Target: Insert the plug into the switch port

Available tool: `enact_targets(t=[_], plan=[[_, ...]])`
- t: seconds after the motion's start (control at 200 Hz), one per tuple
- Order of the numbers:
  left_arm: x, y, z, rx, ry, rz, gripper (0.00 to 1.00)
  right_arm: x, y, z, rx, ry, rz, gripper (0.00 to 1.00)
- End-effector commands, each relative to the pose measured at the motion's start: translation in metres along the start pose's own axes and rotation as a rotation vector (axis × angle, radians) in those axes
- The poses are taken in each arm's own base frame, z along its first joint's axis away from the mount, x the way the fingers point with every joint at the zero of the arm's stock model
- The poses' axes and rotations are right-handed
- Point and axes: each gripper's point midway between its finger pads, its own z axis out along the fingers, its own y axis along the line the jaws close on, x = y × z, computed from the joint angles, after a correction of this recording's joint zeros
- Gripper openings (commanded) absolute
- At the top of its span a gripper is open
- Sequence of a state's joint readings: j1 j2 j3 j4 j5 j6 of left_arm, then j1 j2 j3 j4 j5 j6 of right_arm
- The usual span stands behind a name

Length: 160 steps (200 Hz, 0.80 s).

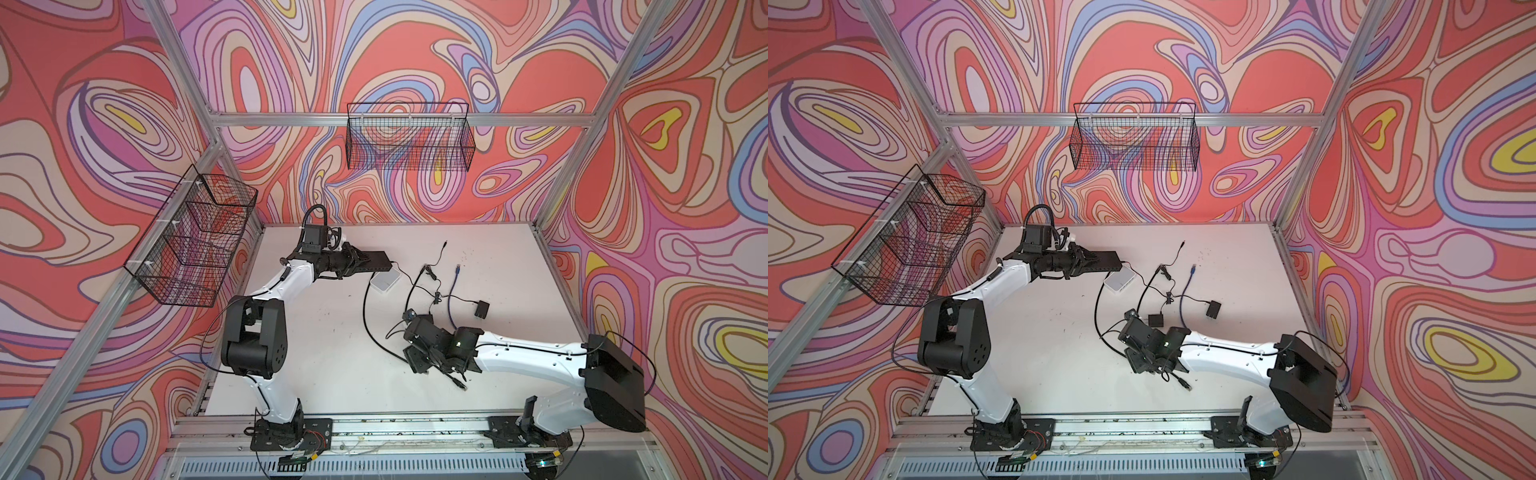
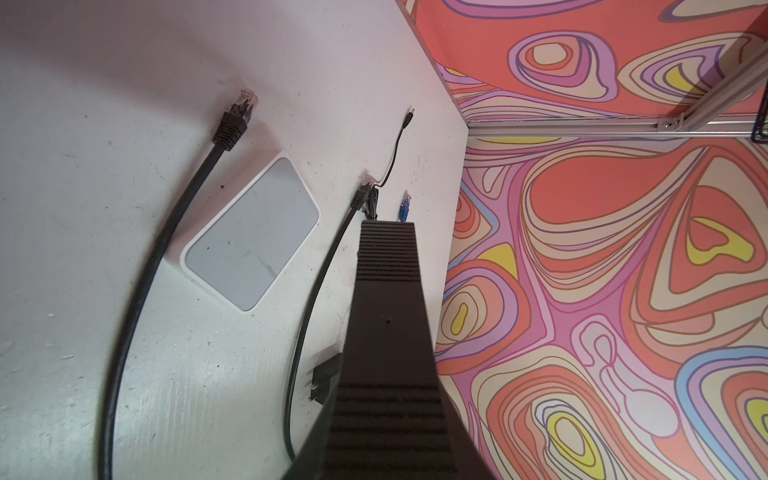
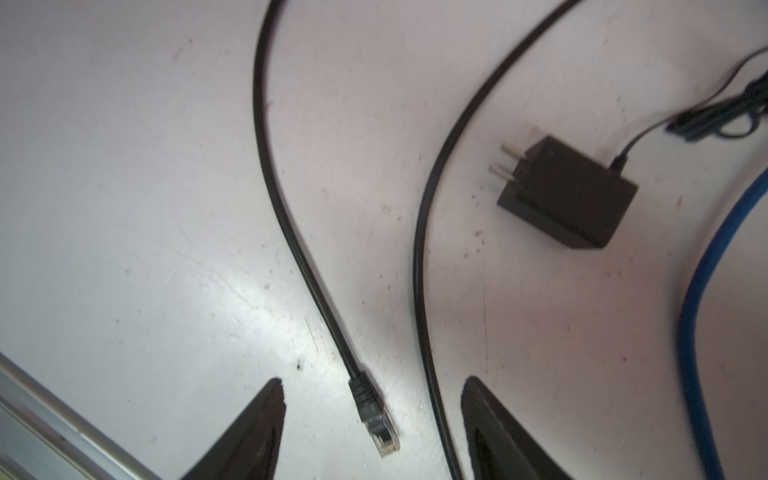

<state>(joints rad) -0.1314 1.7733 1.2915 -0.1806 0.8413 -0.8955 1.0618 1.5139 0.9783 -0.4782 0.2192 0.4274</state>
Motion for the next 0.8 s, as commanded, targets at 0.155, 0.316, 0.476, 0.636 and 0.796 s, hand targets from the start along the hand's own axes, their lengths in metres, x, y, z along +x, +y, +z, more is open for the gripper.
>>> enact_targets(t=[0.155,0.316,0.476,0.636,0.796], plan=[[-0.008,-0.028,-0.023,0.073,-0.051,0.042,0.08,-0.082,0.035,0.069,0.053,-0.102,-0.032,0.54],[-0.013,-0.029,-0.033,0.082,-0.071,0.032,0.08,-0.102,0.044,0.107,0.082,-0.109,0.004,0.51],[-0.016,-0.030,-0.044,0.092,-0.091,0.022,0.08,-0.112,0.035,0.133,0.144,-0.086,0.038,0.49],[-0.018,-0.032,-0.052,0.101,-0.109,0.017,0.08,-0.115,0.026,0.147,0.146,-0.056,0.062,0.46],[-0.018,-0.032,-0.056,0.105,-0.118,0.014,0.08,-0.113,0.028,0.161,0.101,-0.022,0.053,0.39]])
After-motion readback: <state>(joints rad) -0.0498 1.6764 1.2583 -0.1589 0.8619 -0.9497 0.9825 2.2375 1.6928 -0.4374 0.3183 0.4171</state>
